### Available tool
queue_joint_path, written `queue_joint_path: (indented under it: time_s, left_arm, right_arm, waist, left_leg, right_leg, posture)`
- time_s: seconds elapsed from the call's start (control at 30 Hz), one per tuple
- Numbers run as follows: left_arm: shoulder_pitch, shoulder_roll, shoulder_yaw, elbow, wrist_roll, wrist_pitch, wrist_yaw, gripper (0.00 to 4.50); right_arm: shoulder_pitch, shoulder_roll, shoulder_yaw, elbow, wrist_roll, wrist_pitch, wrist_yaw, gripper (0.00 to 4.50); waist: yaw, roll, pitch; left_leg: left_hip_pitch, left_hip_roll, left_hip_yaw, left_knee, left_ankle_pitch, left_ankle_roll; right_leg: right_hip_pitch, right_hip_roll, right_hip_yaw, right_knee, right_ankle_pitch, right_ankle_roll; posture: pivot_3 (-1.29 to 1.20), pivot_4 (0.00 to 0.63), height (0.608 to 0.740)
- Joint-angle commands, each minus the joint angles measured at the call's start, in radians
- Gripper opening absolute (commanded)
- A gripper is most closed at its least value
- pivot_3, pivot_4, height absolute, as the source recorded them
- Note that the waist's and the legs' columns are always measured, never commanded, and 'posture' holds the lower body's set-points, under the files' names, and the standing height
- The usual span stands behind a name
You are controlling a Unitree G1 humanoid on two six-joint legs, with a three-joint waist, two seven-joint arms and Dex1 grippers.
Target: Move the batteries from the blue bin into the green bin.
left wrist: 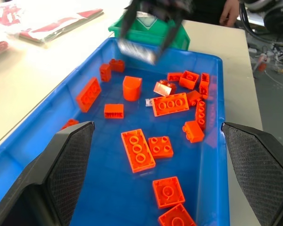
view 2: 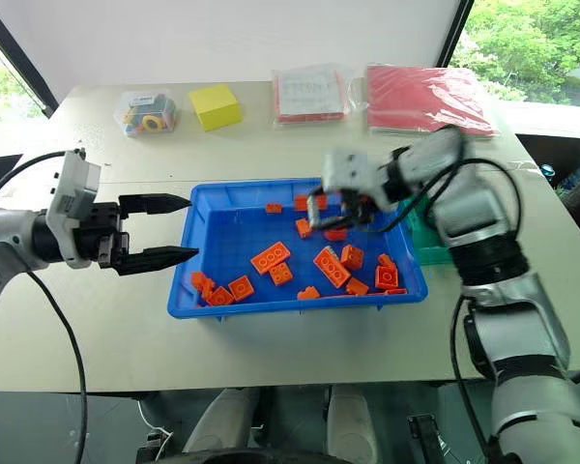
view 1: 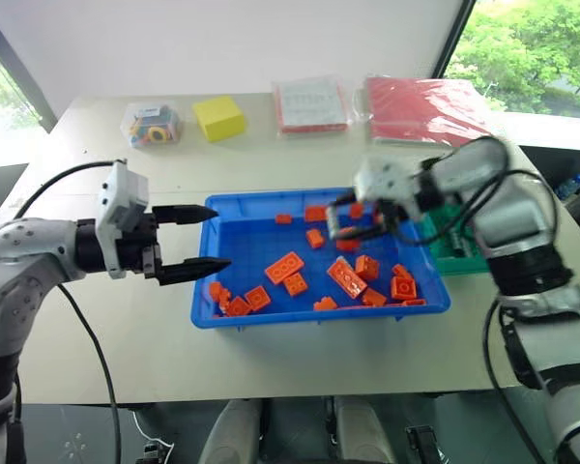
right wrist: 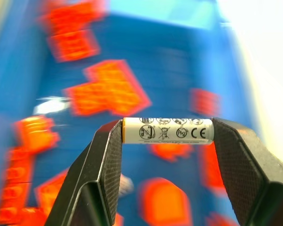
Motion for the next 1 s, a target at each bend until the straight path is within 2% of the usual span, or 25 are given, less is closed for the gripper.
queue_joint_path:
  time_s: [0.03,0.17,0.27,0.33,0.4,0.43,0.6,0.73,0.87,1.0]
  left_arm:
    - [-0.020,-0.003,0.000,0.005,0.009,-0.027,-0.014,4.50]
    - [-0.047,-0.014,-0.028,0.028,0.022,-0.036,-0.034,4.50]
    - [-0.084,-0.025,-0.058,0.054,0.035,-0.044,-0.045,4.50]
    - [-0.116,-0.036,-0.078,0.077,0.045,-0.049,-0.053,4.50]
    - [-0.138,-0.045,-0.090,0.094,0.054,-0.054,-0.063,4.50]
    - [-0.143,-0.048,-0.095,0.099,0.058,-0.055,-0.067,4.50]
    - [-0.147,-0.053,-0.101,0.106,0.066,-0.062,-0.080,4.50]
    - [-0.125,-0.047,-0.088,0.093,0.063,-0.055,-0.083,4.50]
    - [-0.123,-0.048,-0.091,0.084,0.061,-0.047,-0.079,4.50]
    - [-0.135,-0.050,-0.099,0.091,0.063,-0.044,-0.081,4.50]
  right_arm:
    - [0.077,-0.108,-0.133,-0.037,-0.025,0.090,-0.135,2.24]
    - [0.170,-0.209,-0.213,-0.018,-0.048,0.097,-0.243,2.24]
    - [0.214,-0.241,-0.222,0.000,-0.058,0.084,-0.298,2.24]
    - [0.225,-0.235,-0.223,0.005,-0.057,0.099,-0.336,3.32]
    - [0.239,-0.227,-0.218,-0.005,-0.046,0.101,-0.350,4.20]
    - [0.246,-0.225,-0.216,-0.018,-0.041,0.096,-0.353,4.47]
    - [0.264,-0.214,-0.256,-0.139,0.012,0.182,-0.380,4.47]
    - [0.293,-0.090,-0.314,-0.549,0.203,0.586,-0.447,4.47]
    - [0.381,0.053,-0.247,-0.778,0.312,0.828,-0.534,4.47]
    - [0.427,0.131,-0.165,-0.797,0.354,0.908,-0.602,4.47]
  waist:
    - [0.001,0.000,0.000]
    - [-0.005,0.000,0.000]
    - [-0.014,0.001,0.000]
    - [-0.013,0.001,0.000]
    - [-0.012,0.001,0.000]
    - [-0.011,0.001,0.000]
    - [-0.007,0.001,0.000]
    - [-0.010,0.001,0.000]
    - [-0.002,-0.001,-0.001]
    - [0.000,-0.001,-0.001]
  left_leg:
    - [0.000,0.000,0.000,0.000,0.000,0.000]
    - [0.000,0.000,0.001,0.000,0.000,0.000]
    - [0.000,0.001,0.003,0.000,0.000,0.000]
    - [0.000,0.001,0.003,0.000,0.000,0.000]
    - [0.000,0.001,0.003,0.000,0.000,0.001]
    - [0.000,0.001,0.003,0.000,0.000,0.001]
    - [0.000,0.001,0.003,0.000,0.000,0.001]
    - [-0.001,0.002,0.002,0.000,0.000,0.001]
    - [-0.001,0.002,-0.001,-0.001,0.000,0.001]
    - [-0.003,-0.001,-0.001,0.003,0.000,0.001]
  right_leg:
    - [0.000,0.000,0.000,0.000,0.000,0.000]
    - [-0.001,-0.001,0.000,0.000,0.000,0.000]
    - [-0.001,-0.001,0.000,0.000,0.000,0.000]
    - [-0.001,0.000,0.000,0.001,0.000,0.000]
    - [-0.001,0.000,0.000,0.001,0.000,0.000]
    - [-0.001,0.000,0.000,0.001,0.000,0.000]
    - [-0.001,-0.001,0.000,0.000,0.000,0.000]
    - [-0.001,0.000,0.001,0.000,0.000,0.000]
    - [0.000,0.000,0.001,0.000,0.000,0.000]
    - [0.000,-0.002,0.001,-0.001,0.000,0.000]
  posture:
    - [0.00,0.150,0.736]
    - [0.00,0.150,0.736]
    - [0.00,0.150,0.736]
    - [0.00,0.150,0.736]
    - [0.00,0.150,0.736]
    - [0.00,0.150,0.736]
    - [0.00,0.150,0.736]
    - [0.00,0.150,0.736]
    - [0.00,0.150,0.736]
    - [0.00,0.150,0.736]
